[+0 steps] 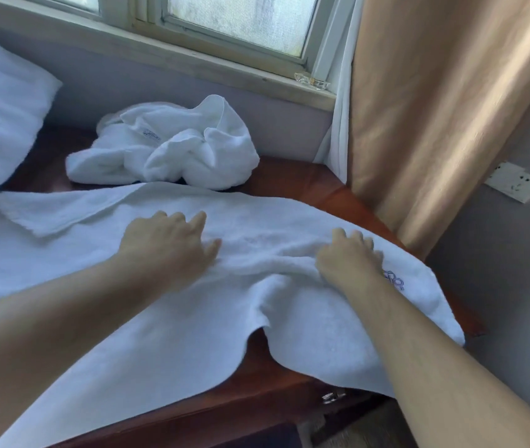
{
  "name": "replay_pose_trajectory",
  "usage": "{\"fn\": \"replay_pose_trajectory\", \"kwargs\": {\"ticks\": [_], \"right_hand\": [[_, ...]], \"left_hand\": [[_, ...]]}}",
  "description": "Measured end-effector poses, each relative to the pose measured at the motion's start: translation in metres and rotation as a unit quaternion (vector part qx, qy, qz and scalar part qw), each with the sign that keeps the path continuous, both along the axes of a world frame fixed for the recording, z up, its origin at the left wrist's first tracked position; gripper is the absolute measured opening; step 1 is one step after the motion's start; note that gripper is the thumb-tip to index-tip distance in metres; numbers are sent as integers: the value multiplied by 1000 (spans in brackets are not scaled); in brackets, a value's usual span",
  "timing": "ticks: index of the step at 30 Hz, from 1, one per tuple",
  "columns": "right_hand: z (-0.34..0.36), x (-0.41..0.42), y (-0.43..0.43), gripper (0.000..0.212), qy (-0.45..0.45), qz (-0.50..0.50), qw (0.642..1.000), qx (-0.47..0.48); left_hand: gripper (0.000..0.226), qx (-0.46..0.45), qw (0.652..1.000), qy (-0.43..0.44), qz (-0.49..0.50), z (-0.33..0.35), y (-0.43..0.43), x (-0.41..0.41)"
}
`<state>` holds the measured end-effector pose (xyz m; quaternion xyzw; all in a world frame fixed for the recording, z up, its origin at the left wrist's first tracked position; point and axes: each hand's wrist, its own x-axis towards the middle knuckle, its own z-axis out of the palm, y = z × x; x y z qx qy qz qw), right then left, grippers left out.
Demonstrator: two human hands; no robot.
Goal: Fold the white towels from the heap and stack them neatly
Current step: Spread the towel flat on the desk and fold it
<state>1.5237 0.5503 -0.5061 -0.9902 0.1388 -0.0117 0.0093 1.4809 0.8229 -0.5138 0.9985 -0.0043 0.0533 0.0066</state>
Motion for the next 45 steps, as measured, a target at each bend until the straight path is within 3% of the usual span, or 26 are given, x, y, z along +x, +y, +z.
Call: {"fn": "replay_pose_trajectory", "kwargs": {"ticks": [2, 4, 6, 9, 11, 14, 15, 17, 19, 22, 24, 26, 28, 31, 33, 35, 39, 45], "right_hand": [[-4, 7, 5, 59, -24, 69, 996, 58], [-11, 16, 10, 62, 55, 87, 991, 84], [-13, 21, 15, 56, 98, 161, 981, 49], [-13, 25, 20, 62, 85, 295, 949, 70], [-14, 27, 22, 57, 68, 353, 925, 118], [-11, 27, 27, 30, -6, 305, 904, 300], [-10, 28, 30, 23, -44, 272, 907, 320], [-9, 34, 35, 31, -104, 209, 953, 195], [-7, 36, 38, 57, -61, 111, 989, 78], [-7, 26, 47, 76, 50, 49, 995, 70], [-9, 15, 56, 74, 36, 59, 997, 24], [-8, 5, 63, 62, -36, 112, 992, -42], [-1, 1, 65, 50, -128, 147, 980, -39], [12, 11, 58, 40, -202, 156, 967, 8], [14, 19, 52, 37, -178, 144, 973, 29], [9, 26, 48, 45, -85, 116, 988, 52], [-3, 48, 43, 69, 67, 101, 991, 56], [-21, 89, 14, 82, 66, 104, 991, 43]], "left_hand": [[56, 39, 999, -1, 27, 7, 0, 0], [59, 89, 995, 16, 44, 14, 1, 3], [58, 98, 994, 10, 45, 14, 0, 7], [54, -18, 998, 57, -8, 1, -5, 13], [64, -88, 990, 104, -24, -8, -3, 14], [78, -105, 990, 96, -13, -18, 15, 15], [81, -98, 991, 92, -10, -20, 22, 15], [87, -80, 992, 98, -6, -22, 36, 15], [93, -70, 992, 107, 1, -21, 50, 13], [98, -58, 992, 114, 14, -20, 74, 7], [97, -47, 991, 127, 18, -19, 88, 0], [89, -42, 986, 159, 32, -15, 97, -6], [72, -27, 987, 151, 53, -3, 95, -5], [46, -46, 999, -20, 15, 13, 65, -1], [40, -101, 987, -92, -89, 17, 31, -1], [43, -110, 979, -59, -162, 9, 2, 1], [61, -103, 981, 32, -158, -10, -27, 15], [66, -108, 978, 61, -165, -22, -28, 38]]}}
